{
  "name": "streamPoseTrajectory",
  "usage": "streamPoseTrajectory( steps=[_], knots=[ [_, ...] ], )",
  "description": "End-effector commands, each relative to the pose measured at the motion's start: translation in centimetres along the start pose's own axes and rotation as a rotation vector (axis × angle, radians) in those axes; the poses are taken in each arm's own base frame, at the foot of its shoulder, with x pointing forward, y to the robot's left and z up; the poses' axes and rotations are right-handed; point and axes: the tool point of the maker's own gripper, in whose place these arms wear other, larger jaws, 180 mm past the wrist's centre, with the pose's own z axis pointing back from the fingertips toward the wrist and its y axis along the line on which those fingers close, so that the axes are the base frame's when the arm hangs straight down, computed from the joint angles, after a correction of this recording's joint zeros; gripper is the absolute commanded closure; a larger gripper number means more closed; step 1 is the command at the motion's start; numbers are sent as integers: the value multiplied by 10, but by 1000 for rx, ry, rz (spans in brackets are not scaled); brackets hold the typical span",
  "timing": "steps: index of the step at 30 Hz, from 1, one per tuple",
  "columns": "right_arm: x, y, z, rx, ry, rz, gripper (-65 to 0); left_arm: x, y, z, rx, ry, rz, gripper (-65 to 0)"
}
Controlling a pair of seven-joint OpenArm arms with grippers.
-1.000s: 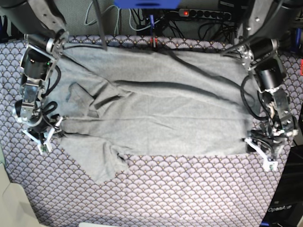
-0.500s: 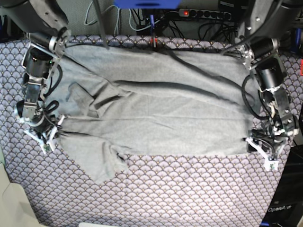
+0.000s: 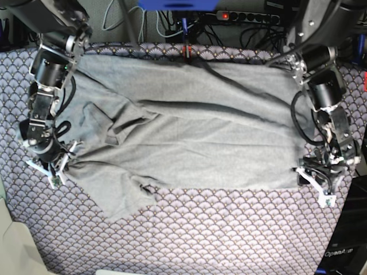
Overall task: Fold the T-shirt properly
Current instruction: 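Grasp the shirt edge with both grippers, pinching the fabric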
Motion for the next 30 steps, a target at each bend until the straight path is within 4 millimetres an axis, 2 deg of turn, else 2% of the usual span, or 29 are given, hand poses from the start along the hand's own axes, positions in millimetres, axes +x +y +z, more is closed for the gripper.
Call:
streamPoseTrajectory(
  steps=[1, 3, 8, 11, 13, 19, 24, 26, 30],
  knots=[
    [24, -14, 3, -30, -68, 1, 0, 30, 8, 6, 12, -78, 0, -343],
    [20, -6, 2, -19, -64, -2, 0, 30, 8, 6, 12, -78, 1, -348],
    [19, -4, 2, -15, -63, -5, 0, 40, 5, 0, 34, -158, 45, -431],
    [19, -3, 1, -13, -62, -6, 0, 26, 8, -9, 56, -146, 89, -456],
    [17, -2, 1, -11, -58, -6, 0, 14, 3, -17, 39, -136, 110, -460],
    [6, 3, 3, -4, -40, -3, 0, 7, -8, -31, 10, -168, 155, -459],
    [4, 3, 3, -3, -36, -3, 0, 9, -12, -36, -1, -201, 177, -459],
    [-3, 5, 4, 1, -24, -2, 0, 13, -13, -39, -10, -208, 189, -458],
    [-5, 6, 4, 3, -21, -2, 0, 8, -21, -47, -32, -208, 220, -458]
  ],
)
